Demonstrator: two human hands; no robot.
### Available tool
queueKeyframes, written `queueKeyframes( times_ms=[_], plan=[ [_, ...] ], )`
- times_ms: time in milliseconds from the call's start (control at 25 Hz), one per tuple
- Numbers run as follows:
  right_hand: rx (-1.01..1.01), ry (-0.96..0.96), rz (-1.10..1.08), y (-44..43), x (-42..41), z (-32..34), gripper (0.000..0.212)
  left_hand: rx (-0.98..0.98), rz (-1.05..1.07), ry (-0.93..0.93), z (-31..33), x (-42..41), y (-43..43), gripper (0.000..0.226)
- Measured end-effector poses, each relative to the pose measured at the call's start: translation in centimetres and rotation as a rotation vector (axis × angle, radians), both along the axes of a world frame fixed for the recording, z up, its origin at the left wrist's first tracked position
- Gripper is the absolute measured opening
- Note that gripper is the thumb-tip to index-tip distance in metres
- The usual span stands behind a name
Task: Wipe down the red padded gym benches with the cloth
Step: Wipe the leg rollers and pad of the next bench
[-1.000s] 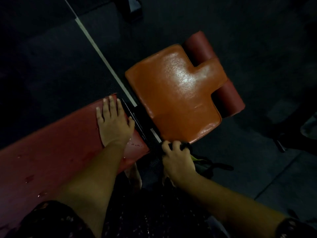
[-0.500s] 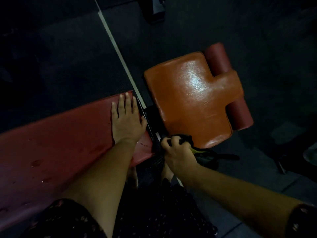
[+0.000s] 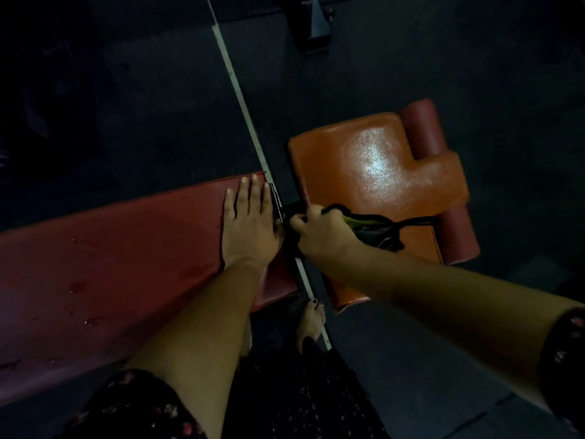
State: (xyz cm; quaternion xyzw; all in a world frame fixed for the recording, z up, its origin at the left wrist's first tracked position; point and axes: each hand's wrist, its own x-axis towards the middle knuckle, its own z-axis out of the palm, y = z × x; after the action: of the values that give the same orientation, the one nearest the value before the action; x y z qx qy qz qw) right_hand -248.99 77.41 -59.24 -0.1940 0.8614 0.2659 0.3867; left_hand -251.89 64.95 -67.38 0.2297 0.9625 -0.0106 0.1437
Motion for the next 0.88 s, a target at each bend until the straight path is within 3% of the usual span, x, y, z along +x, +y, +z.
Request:
queueKeyframes(
  times_ms=[240, 320, 480, 600, 720, 880],
  plan=[
    [-0.019, 0.243, -0.145, 1.4, -8.7, 0.3, 0.042, 0.028, 0.010, 0.007, -0.1, 0.1, -0.1, 0.081],
    [0.005, 0.235, -0.060, 0.9, -9.0, 0.4, 0.045, 0.020, 0.011, 0.019, -0.2, 0.0, -0.1, 0.082],
    [0.031, 0.060, 0.423, 0.7, -6.7, 0.4, 0.045, 0.020, 0.006, 0.008, -0.1, 0.0, 0.1, 0.081],
    [0.002, 0.223, 0.253, 2.7, -10.9, -0.1, 0.054, 0.027, 0.016, 0.015, -0.3, -0.1, 0.1, 0.083],
    [0.124, 0.420, 0.079, 3.7, -14.5, 0.1, 0.050, 0.015, 0.018, 0.016, -0.5, -0.2, 0.0, 0.080],
    [0.105, 0.286, 0.358, 3.6, -14.3, -1.1, 0.060, -0.004, 0.011, 0.030, -0.7, -0.2, 0.0, 0.076]
  ],
)
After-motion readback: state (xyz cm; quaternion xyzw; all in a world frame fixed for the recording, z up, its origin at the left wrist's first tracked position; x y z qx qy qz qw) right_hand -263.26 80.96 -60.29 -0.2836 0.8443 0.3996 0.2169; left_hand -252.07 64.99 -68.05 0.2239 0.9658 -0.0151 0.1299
